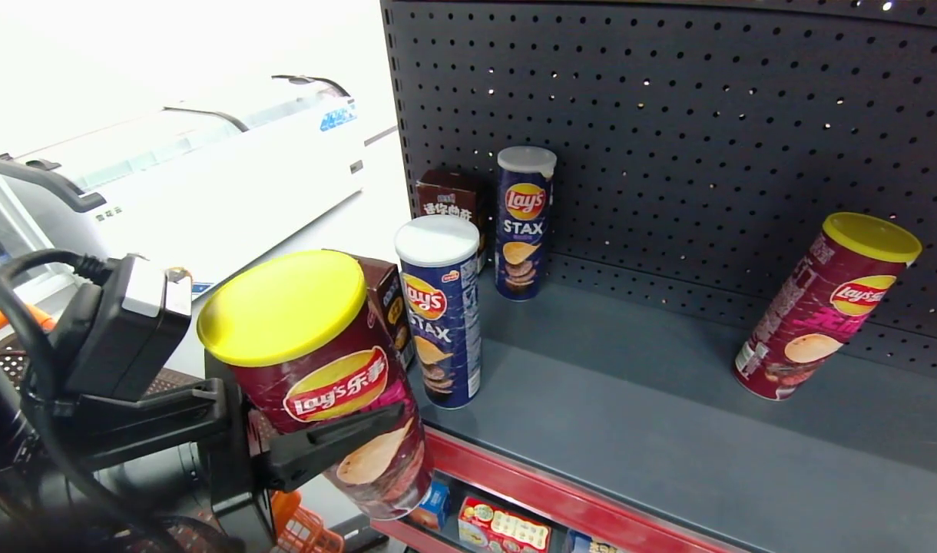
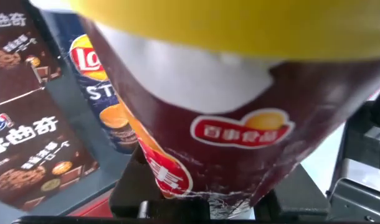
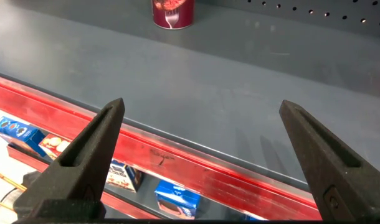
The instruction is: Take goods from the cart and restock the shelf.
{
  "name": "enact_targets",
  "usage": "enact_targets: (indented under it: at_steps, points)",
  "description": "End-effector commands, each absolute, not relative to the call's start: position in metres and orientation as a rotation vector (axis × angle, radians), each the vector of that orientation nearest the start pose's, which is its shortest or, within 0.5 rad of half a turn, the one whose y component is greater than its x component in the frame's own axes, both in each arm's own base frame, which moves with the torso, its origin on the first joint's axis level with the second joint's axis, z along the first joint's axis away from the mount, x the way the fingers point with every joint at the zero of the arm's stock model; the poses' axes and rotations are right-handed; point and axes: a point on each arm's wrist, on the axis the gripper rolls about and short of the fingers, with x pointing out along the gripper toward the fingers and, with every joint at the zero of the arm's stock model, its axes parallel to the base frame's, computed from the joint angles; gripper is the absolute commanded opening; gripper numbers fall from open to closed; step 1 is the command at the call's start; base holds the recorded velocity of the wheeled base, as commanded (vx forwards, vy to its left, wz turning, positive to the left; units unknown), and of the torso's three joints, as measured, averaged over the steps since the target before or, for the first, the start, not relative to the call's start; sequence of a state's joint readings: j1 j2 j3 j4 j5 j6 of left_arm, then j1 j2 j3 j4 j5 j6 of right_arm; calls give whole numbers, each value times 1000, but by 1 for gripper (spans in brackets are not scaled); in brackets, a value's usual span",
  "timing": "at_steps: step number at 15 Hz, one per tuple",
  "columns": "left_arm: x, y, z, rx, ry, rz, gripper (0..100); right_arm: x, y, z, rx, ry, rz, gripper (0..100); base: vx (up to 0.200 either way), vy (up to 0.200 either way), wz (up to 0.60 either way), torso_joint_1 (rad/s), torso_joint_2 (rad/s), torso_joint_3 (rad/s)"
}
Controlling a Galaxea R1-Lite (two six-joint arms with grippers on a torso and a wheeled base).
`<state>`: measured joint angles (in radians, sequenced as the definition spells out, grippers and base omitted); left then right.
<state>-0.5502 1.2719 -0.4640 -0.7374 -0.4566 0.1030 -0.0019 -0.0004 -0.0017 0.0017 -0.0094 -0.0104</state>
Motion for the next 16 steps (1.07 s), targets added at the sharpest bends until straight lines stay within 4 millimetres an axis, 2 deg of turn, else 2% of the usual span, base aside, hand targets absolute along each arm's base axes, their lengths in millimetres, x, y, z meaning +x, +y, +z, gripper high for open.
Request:
enact_targets:
  at_steps: [1,2,8,16]
  points:
    - [154,-106,205,96,24,-1015,0,-23,0,76,-11,0,-11,100,0,0,0,0,0,0]
    - [154,-106,205,96,25,-1017,0,-23,0,76,-11,0,-11,100,0,0,0,0,0,0]
    - [153,-106,203,93,33,-1043,0,-23,0,76,-11,0,-11,100,0,0,-600,1,4,4]
    - [154,-105,202,90,40,-1034,0,-23,0,76,-11,0,-11,100,0,0,0,0,0,0]
